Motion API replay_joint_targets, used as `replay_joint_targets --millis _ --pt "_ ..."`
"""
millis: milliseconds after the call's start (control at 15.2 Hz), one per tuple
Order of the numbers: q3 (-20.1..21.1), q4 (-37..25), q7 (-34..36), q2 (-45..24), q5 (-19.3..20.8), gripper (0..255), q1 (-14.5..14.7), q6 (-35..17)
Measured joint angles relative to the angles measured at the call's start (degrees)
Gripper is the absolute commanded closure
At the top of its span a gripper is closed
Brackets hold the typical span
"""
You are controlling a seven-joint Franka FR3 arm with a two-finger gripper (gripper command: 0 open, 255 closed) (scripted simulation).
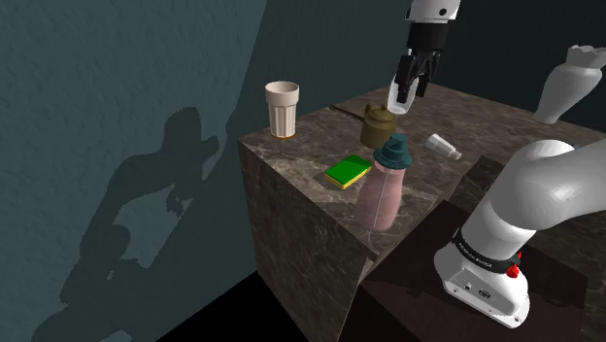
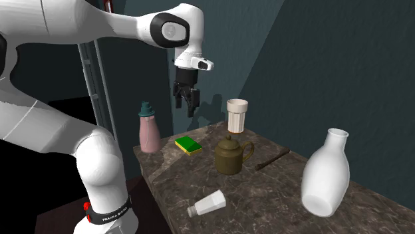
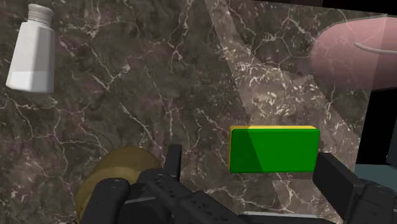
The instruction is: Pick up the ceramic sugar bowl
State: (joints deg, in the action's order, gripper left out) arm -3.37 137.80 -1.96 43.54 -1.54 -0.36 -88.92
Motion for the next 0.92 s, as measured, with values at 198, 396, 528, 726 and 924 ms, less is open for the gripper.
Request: replay_joint_targets --millis 198,396,528,726,924 --pt "-0.5 0.2 0.0 -1.6 0.4 0 -0.5 -2.2" --pt "-1.5 -0.1 0.2 -6.1 1.2 0 -1.5 -7.6" --pt "-2.5 0.1 0.2 -8.9 1.8 0 -2.4 -11.4" --pt "-3.5 -0.9 0.6 -13.5 2.3 0 -3.3 -16.3" --pt "-5.1 -2.9 0.4 -19.0 2.7 0 -4.4 -21.2"
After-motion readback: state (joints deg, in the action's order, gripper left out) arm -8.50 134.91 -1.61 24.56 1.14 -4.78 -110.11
